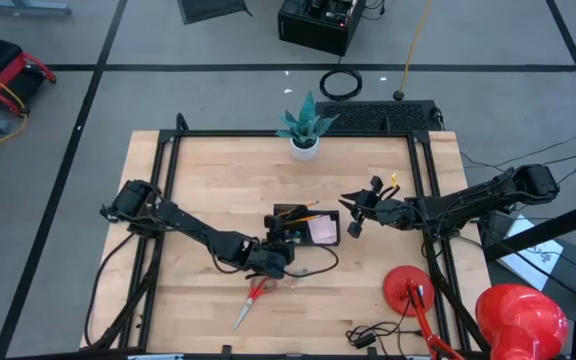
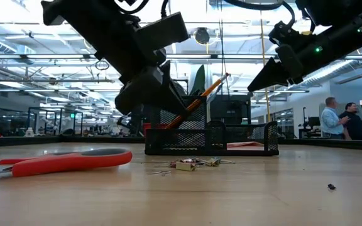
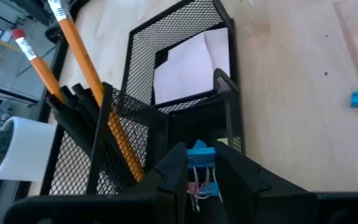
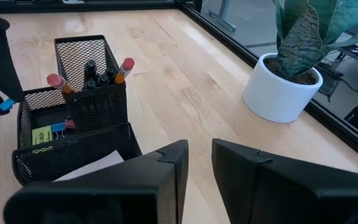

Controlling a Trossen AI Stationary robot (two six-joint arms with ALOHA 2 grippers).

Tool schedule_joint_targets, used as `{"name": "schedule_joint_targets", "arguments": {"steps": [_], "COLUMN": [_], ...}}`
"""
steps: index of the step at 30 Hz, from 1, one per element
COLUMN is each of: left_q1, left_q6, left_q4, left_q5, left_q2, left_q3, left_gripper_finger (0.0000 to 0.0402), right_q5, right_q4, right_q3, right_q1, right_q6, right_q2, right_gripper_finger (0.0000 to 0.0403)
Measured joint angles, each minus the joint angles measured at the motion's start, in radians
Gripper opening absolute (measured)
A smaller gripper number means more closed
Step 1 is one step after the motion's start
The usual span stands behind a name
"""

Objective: Pick and place office supplies into organizer
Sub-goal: Put the blue binder clip into the desk organizer

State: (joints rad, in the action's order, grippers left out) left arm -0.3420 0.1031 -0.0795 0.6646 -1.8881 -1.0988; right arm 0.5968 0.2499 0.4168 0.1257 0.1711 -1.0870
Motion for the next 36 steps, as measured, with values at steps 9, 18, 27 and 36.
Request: {"name": "schedule_joint_targets", "arguments": {"steps": [9, 18, 27, 36], "left_q1": [0.0, 0.0, 0.015, 0.022], "left_q6": [0.0, -0.034, -0.069, -0.102], "left_q4": [-0.01, -0.066, -0.087, -0.111], "left_q5": [0.017, 0.014, 0.003, -0.028], "left_q2": [-0.003, -0.003, -0.003, -0.003], "left_q3": [0.0, 0.0, 0.0, 0.0], "left_gripper_finger": [0.0078, 0.0078, 0.0078, 0.0078], "right_q5": [0.0, 0.0, -0.001, -0.001], "right_q4": [-0.001, -0.001, -0.001, 0.0], "right_q3": [0.0, 0.0, 0.0, 0.0], "right_q1": [0.0, 0.0, 0.0, 0.0], "right_q6": [0.0, 0.0, 0.0, 0.0], "right_q2": [0.0, 0.0, 0.0, 0.0], "right_gripper_finger": [0.0063, 0.0063, 0.0064, 0.0064]}}
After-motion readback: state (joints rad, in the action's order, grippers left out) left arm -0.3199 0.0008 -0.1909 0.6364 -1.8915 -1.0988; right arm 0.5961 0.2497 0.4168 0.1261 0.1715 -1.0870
